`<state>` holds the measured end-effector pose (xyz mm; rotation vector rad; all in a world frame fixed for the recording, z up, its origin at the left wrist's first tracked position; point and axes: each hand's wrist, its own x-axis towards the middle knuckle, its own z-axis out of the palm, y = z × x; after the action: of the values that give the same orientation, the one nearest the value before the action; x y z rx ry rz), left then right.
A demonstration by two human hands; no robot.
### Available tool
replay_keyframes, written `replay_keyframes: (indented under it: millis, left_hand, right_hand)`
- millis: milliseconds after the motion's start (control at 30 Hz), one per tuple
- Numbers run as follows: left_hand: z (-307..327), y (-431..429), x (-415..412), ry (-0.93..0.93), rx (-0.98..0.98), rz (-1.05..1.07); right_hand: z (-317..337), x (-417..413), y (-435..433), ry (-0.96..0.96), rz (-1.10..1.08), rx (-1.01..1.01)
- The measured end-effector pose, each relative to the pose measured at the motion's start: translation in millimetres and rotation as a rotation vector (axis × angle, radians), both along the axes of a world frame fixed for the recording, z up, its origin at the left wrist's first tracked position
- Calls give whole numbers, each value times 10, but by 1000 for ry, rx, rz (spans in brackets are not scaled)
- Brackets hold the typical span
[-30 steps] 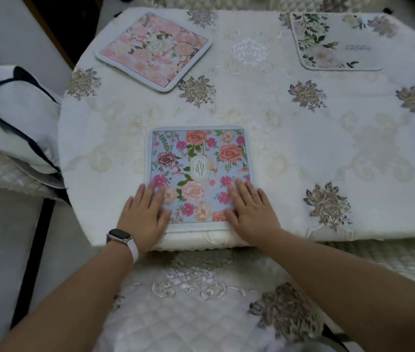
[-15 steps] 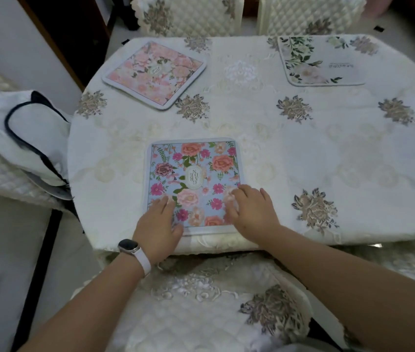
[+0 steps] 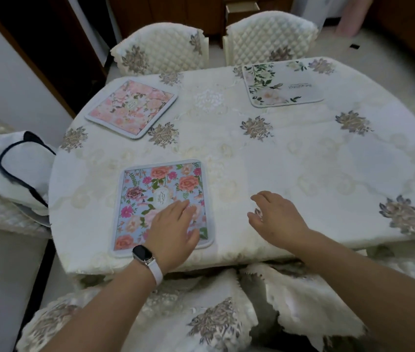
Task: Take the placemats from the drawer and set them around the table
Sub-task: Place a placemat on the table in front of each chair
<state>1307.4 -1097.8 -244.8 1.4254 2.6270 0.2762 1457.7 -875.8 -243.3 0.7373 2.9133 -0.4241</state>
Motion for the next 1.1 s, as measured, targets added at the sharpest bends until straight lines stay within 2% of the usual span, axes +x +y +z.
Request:
replay_keyframes:
  millis: [367,633,933,1100]
  left_hand:
    - [229,1188,997,75,-78,-13]
    - [322,1922,1601,101,8,-50]
    - [335,2101,1669,165,-21,-75]
    - [254,2182,1630,115,33,-85]
  right_hand:
    - [292,1092,1184,18,81,-28]
    - [364,1719,1807,16,68,-37]
    - [481,1876,1919,13,77,37]
    - [566,1944,1898,-36,44,46]
